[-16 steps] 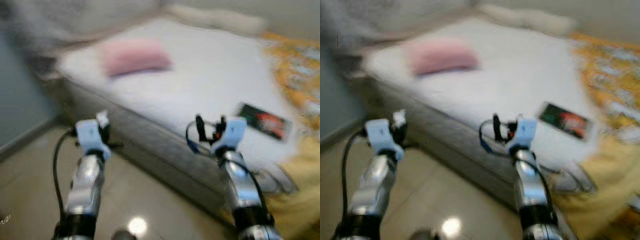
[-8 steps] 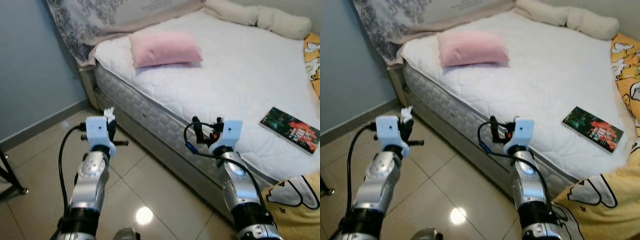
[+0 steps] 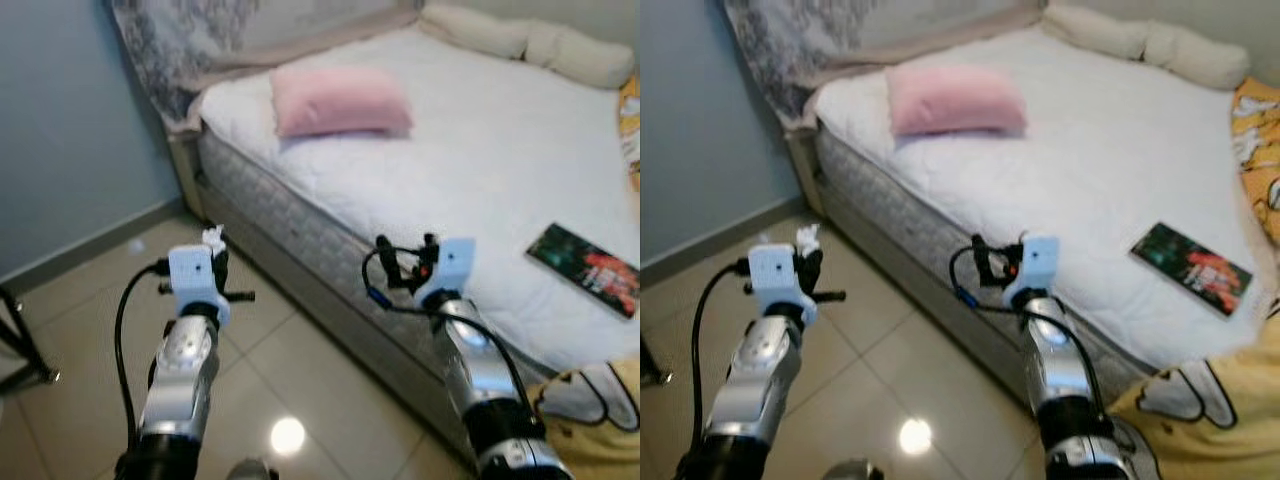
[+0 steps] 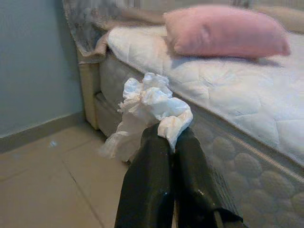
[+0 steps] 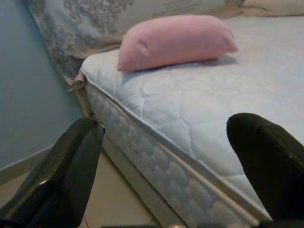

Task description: Clean up the room

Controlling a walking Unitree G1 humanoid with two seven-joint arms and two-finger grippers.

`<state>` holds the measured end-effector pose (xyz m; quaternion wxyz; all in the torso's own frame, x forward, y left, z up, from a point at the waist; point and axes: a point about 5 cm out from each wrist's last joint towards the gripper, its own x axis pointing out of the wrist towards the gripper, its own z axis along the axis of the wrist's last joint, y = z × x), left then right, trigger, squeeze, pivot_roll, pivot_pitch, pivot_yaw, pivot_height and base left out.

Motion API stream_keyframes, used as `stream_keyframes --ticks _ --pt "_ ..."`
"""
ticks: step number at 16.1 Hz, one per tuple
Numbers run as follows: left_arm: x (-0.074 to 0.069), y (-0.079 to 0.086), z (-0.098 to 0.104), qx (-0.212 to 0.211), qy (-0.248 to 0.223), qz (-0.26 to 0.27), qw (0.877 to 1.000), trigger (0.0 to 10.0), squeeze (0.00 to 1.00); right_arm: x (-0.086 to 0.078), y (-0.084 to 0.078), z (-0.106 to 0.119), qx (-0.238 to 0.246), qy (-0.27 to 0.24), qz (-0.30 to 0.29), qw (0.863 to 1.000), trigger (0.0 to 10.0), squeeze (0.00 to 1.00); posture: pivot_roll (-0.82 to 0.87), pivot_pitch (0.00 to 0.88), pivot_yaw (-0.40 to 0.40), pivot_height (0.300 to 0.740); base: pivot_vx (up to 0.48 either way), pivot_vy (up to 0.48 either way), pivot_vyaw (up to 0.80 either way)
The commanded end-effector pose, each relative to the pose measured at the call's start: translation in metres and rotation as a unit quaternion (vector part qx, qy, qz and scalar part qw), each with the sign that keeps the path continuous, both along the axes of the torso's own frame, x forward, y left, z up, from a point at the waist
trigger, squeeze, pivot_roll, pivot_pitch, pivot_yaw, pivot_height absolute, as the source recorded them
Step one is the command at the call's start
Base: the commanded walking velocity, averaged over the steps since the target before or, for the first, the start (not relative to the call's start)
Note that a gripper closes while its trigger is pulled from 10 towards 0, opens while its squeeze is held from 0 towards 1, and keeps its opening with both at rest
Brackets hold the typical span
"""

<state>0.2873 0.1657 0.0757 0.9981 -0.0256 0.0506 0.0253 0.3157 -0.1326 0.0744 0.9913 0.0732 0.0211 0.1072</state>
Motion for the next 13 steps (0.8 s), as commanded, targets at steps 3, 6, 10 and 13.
stream_keyframes --ticks 3,6,10,13 --pt "0.002 -0.016 0.008 -0.005 -0.017 -0.016 1.0 10.0 0.0 0.006 -0.003 0.001 -0.006 0.004 0.0 1.0 10.0 0.18 0.09 0.0 -0.055 0.74 0.0 -0.32 0.49" --pt "0.007 -0.019 0.011 0.009 -0.022 -0.022 0.999 10.0 0.0 0.008 -0.009 0.001 -0.018 0.012 -0.019 1.0 10.0 0.13 0.07 0.0 -0.054 0.74 0.0 0.0 0.16" --pt "0.004 -0.024 0.006 0.025 -0.014 -0.034 0.999 10.0 0.0 0.007 -0.012 0.003 -0.025 -0.003 -0.012 1.0 10.0 0.19 0.06 0.0 -0.057 0.74 0.0 0.0 0.43" --pt "0.008 -0.027 0.007 0.023 -0.018 -0.033 0.999 10.0 0.0 0.01 -0.006 0.007 -0.023 -0.009 -0.001 1.0 10.0 0.22 0.06 0.0 -0.06 0.74 0.0 0.0 0.52"
